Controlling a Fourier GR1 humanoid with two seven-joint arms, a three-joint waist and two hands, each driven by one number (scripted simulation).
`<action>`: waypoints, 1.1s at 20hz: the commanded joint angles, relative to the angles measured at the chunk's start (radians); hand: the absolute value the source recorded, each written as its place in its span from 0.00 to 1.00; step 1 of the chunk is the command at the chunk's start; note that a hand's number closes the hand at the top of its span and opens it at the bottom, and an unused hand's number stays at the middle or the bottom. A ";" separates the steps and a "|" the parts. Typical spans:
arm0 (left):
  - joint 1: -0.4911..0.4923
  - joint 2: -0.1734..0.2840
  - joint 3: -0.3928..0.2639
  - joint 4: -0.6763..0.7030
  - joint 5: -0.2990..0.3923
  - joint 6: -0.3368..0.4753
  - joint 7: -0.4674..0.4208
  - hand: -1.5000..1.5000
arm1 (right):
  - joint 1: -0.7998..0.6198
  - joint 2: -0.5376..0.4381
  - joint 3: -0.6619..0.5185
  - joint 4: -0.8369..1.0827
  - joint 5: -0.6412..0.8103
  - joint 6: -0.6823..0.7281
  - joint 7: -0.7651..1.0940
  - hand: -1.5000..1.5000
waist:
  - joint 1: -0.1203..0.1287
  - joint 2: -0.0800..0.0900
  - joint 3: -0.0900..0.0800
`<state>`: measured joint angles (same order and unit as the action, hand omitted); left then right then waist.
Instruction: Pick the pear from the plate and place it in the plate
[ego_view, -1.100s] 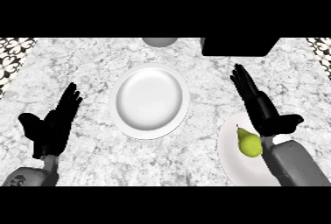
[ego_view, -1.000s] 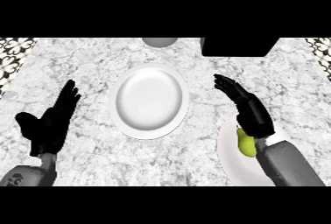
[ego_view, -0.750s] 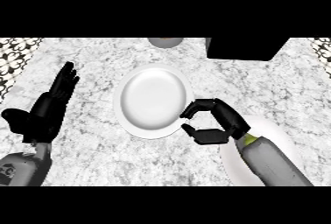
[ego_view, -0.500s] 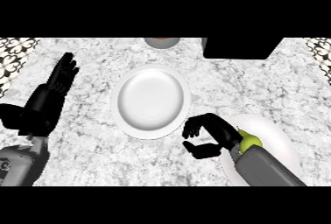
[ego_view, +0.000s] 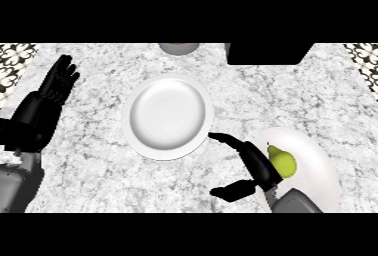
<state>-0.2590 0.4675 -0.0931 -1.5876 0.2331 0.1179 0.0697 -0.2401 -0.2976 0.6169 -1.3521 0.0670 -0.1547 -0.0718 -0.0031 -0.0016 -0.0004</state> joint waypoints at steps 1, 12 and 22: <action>0.028 -0.017 0.012 0.019 -0.016 -0.026 -0.049 0.50 | -0.051 -0.050 -0.049 -0.136 0.050 0.003 0.105 0.00 | -0.001 -0.001 0.000; -0.020 -0.005 0.019 0.015 -0.018 -0.030 -0.010 0.50 | -0.400 -0.280 0.040 -0.151 0.095 0.500 0.724 0.00 | 0.013 -0.003 -0.005; 0.028 0.007 0.069 -0.044 0.019 -0.070 0.020 0.50 | -0.470 -0.211 0.058 -0.147 -0.082 0.857 1.081 0.00 | 0.010 -0.004 -0.001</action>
<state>-0.2781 0.4561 -0.0580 -1.5847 0.2197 0.0796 0.0788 -0.6931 -0.5296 0.6848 -1.4631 0.0408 0.5865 0.8472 0.0078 -0.0024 -0.0022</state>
